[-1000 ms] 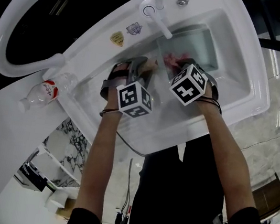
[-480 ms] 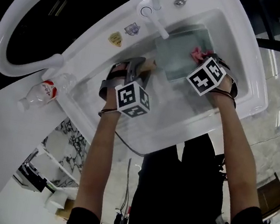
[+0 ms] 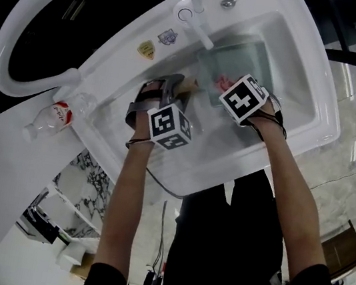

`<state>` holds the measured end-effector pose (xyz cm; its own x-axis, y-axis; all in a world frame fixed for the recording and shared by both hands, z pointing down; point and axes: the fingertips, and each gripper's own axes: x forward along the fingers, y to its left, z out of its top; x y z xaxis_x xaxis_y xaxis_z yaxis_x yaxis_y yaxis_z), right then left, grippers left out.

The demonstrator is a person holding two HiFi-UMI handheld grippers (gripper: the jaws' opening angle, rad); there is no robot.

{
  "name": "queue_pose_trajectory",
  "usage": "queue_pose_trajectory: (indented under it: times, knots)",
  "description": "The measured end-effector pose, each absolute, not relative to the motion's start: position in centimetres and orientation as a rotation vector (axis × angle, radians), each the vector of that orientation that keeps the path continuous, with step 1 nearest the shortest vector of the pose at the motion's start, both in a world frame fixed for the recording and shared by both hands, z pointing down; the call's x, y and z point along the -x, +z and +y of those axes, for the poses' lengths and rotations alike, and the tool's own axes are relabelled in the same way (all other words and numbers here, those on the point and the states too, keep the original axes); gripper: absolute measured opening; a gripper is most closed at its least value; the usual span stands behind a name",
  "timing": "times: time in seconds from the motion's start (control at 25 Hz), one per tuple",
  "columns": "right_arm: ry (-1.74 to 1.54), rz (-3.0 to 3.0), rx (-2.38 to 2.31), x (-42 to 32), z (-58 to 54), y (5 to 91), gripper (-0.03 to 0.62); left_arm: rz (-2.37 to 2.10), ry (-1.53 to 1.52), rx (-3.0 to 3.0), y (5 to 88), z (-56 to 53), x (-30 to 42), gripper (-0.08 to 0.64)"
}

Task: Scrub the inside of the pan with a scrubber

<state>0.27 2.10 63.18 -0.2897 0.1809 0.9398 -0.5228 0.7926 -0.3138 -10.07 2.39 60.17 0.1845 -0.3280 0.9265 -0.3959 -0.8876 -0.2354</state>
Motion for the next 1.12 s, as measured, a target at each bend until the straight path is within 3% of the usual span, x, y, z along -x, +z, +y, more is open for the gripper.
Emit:
queue_pose_trajectory:
  times: [0.44, 0.88, 1.12]
  knots:
    - [0.867, -1.830, -0.203, 3.7, 3.8, 62.3, 0.048, -0.729, 1.867, -2.364, 60.4, 2.4, 10.3, 0.178]
    - [0.607, -1.673, -0.324, -6.3, -0.5, 64.2, 0.051, -0.723, 1.870, -2.379, 60.4, 2.5, 10.3, 0.178]
    - [0.453, -1.654, -0.324, -7.4, -1.8, 64.4, 0.051, -0.731, 1.868, -2.385, 60.4, 2.1, 10.3, 0.176]
